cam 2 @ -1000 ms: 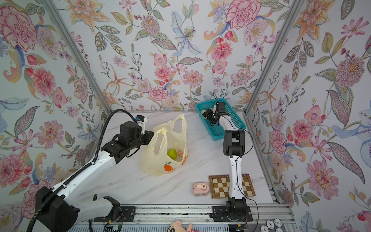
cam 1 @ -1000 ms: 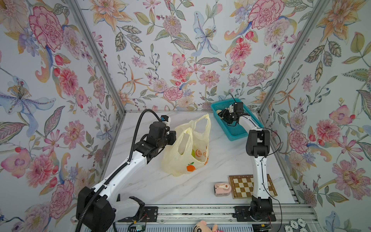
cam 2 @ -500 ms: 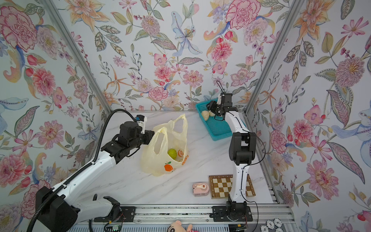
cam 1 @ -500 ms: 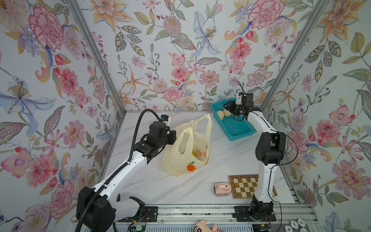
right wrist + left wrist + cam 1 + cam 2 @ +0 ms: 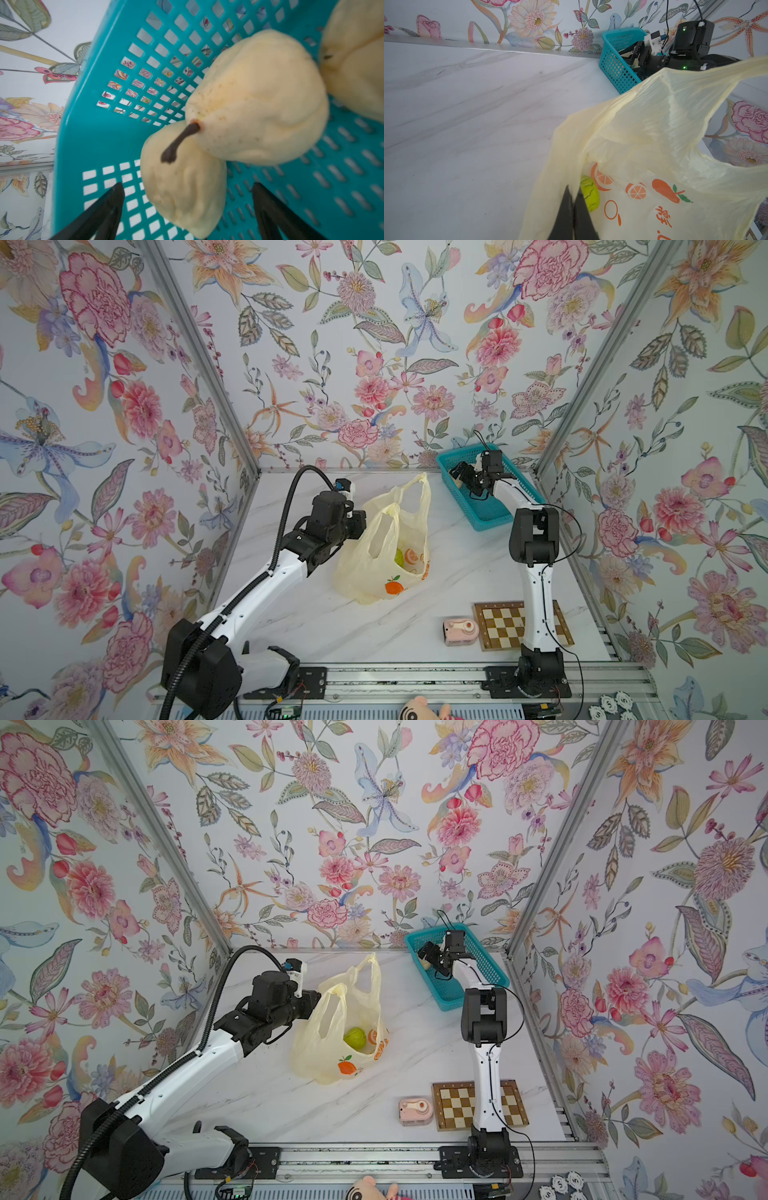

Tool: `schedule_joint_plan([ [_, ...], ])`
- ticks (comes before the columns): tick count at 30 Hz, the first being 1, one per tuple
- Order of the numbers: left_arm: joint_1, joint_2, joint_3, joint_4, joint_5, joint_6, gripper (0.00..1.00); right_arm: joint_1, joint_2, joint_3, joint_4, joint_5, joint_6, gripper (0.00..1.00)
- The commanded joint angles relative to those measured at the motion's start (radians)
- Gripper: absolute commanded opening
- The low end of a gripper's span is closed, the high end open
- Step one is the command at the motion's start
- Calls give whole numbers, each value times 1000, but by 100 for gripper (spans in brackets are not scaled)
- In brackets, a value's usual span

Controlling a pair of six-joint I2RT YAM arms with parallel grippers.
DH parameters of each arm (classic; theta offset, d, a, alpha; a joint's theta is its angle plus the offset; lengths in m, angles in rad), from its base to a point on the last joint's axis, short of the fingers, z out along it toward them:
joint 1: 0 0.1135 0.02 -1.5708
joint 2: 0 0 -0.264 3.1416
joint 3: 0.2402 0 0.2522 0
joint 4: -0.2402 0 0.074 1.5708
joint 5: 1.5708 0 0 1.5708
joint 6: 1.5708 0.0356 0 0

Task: Place the pears into plastic bags & tie knots
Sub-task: Pick up the pear from the basket.

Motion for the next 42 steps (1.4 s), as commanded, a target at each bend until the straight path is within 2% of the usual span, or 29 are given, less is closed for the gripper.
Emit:
schedule_joint_plan([
  [1,-6,-3,10,7,-6,-15,0,12,56,72,55,25,27,95],
  [6,-7,3,5,7,-7,-15,0,19,94,86,46,25,7,87],
  [9,-6,12,7,4,-6,-11,0,18,74,45,43,36,-7,76],
  [13,-7,17,7,7,-3,-9,0,12,21,-27,8,70,-43,58],
  [17,-6,13,-5,19,-1,-12,0,-2,-73,-180,1,69,-61,49],
  [26,-6,4,-22,30,7,-17,0,-16,-317,-577,70,70,-85,38],
  [29,-6,-1,-28,34,7,-17,0,-20,-386,-663,89,67,-88,35],
  [36,-6,-4,-25,41,18,-17,0,-30,-539,-704,75,55,-137,33],
  [42,-6,-12,-22,49,19,-13,0,-16,-764,-760,-6,-4,-180,33],
])
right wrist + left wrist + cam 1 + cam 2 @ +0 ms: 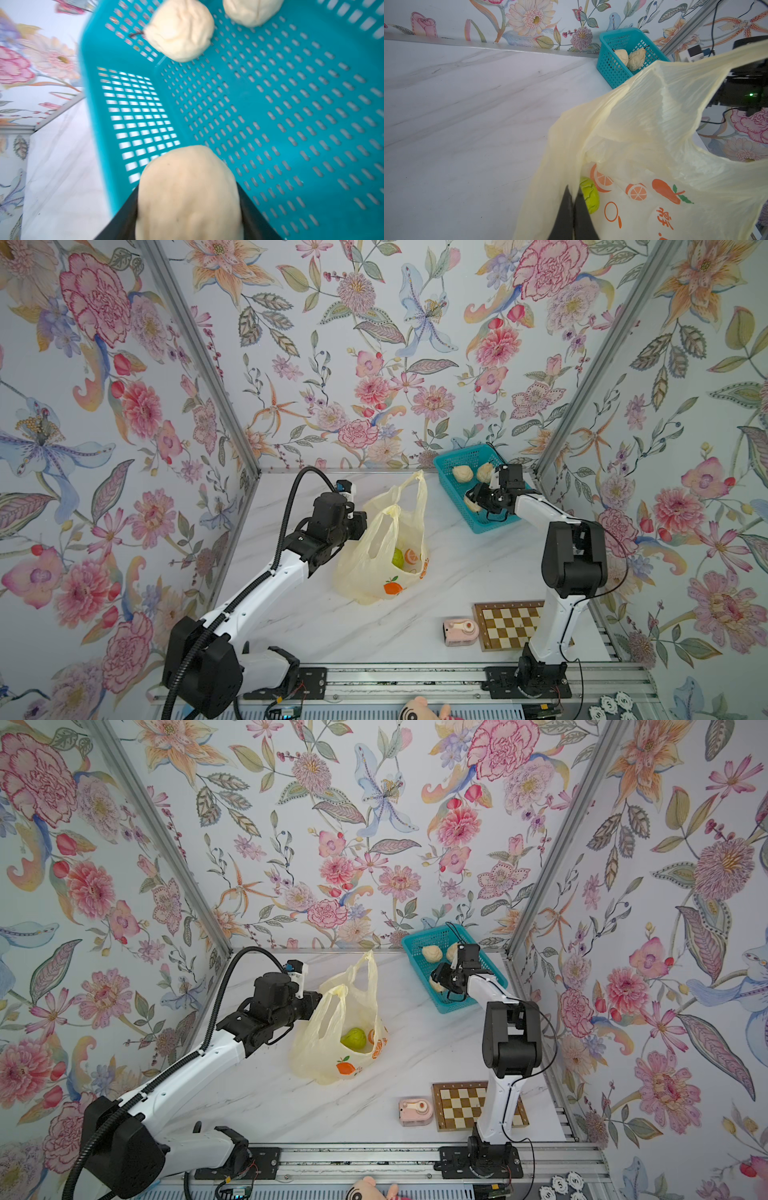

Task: Place the pears into plastic bags & tie knots
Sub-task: Pick up the pear from the basket, then place the pear in the plastic bag.

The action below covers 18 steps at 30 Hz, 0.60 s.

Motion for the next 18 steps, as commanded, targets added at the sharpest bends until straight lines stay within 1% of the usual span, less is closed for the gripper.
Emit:
schedule_joint_plan([
  [1,-6,-20,-2,17,17,-7,0,15,-170,-40,-52,-61,-45,33],
  [6,-6,-20,3,22,32,0,0,62,-408,-104,-133,-135,-91,32],
  [10,-6,-31,1,25,38,3,0,150,-601,-172,-166,-207,-104,31],
  [12,-6,-37,-2,25,42,3,0,229,-681,-208,-170,-219,-95,30],
  [15,-6,-44,-7,28,46,3,0,383,-777,-260,-154,-206,-88,29],
  [18,-6,-50,-11,32,55,-2,0,554,-818,-291,-135,-133,-98,29],
])
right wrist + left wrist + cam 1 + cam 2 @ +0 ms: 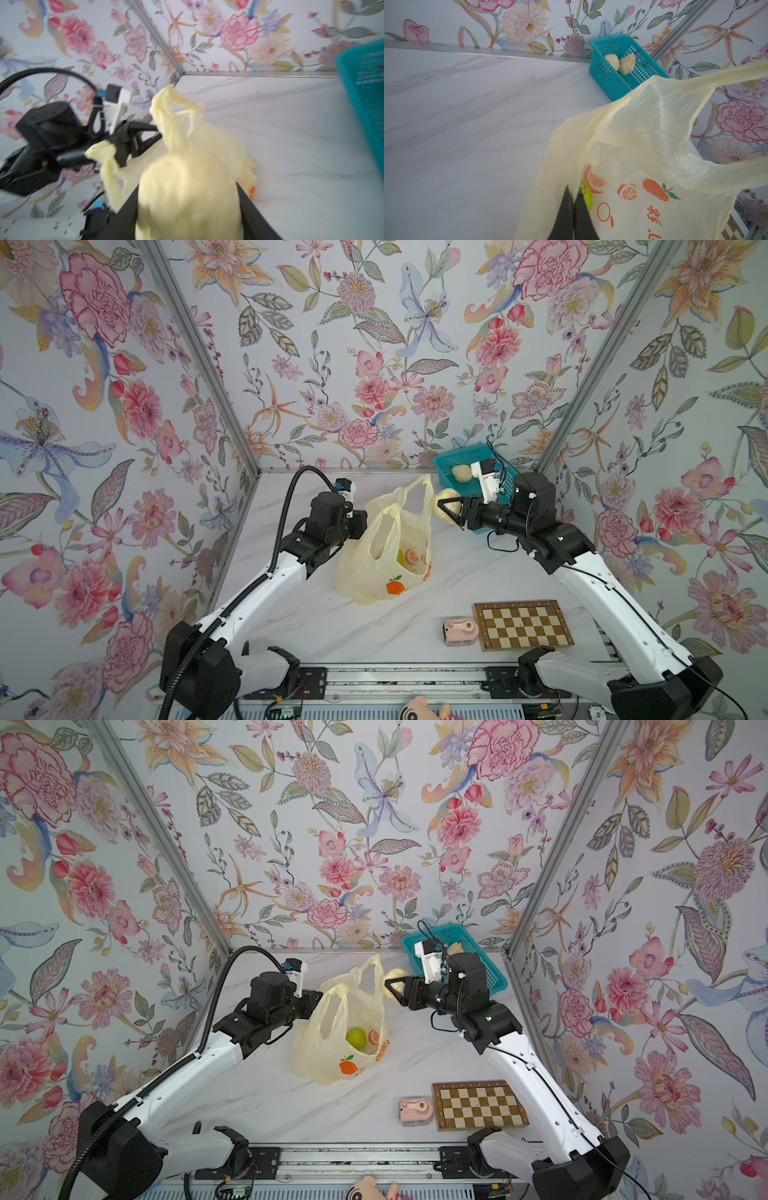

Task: Place the pears into plastic bags & tie knots
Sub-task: Place the pear in the plastic bag, then pick up the pear from the basket.

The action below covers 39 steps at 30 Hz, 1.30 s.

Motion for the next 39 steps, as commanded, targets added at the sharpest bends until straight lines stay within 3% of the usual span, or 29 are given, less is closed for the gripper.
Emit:
schedule_joint_plan([
  [1,-6,-26,-14,26,31,-3,0,142,-18,-37,-13,94,-23,30],
  [7,-6,-28,-26,39,39,-12,0,300,82,-68,-22,327,-5,30],
  [12,-7,-28,-38,48,38,-15,0,347,182,-69,-8,406,-28,36],
  [14,-7,-28,-42,52,40,-16,0,353,215,-63,-7,433,-32,46],
  [17,-6,-30,-42,50,37,-15,0,355,222,-59,-11,476,-25,53],
  [20,-6,-31,-42,49,31,-14,0,355,204,-37,-20,481,-27,72],
  [25,-6,-28,-39,45,31,-11,0,349,131,-3,-41,477,-40,76],
  [32,-5,-22,-32,42,30,-5,0,245,32,64,-63,430,-59,77],
  [39,-6,-19,-35,46,28,-10,0,-53,86,99,-55,381,-45,78],
])
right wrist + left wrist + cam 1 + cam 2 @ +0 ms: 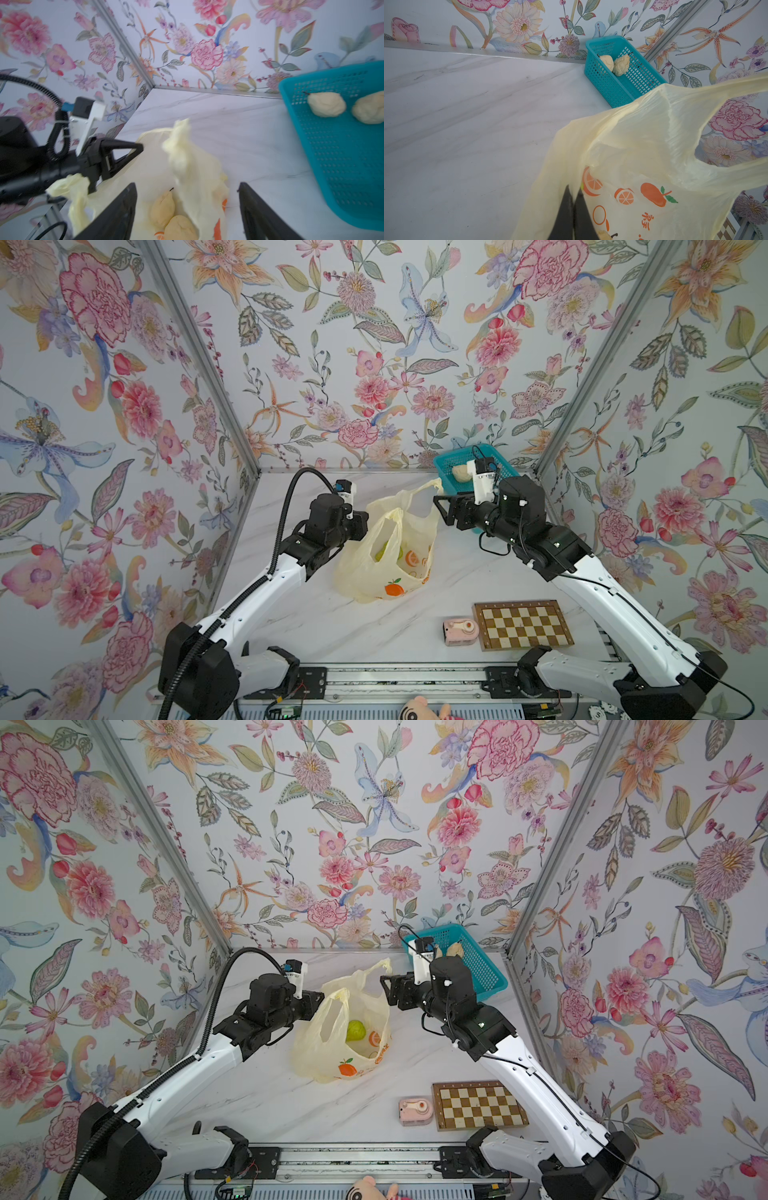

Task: Place the pears into plastic bags & tie knots
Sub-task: Pick up the pear from the basket.

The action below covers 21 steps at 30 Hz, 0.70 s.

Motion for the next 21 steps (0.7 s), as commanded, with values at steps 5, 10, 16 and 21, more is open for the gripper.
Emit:
schedule_joint_plan([
  [5,-6,-14,-16,13,1,-5,0,-264,219,52,53,-68,9,78],
  [10,-6,-8,-14,15,5,-7,0,-413,454,108,194,-190,235,81],
  [16,-6,4,-5,15,2,-4,0,-454,745,267,323,-170,472,85],
  [21,-6,20,-3,21,7,-4,0,-467,990,474,297,-171,643,90],
])
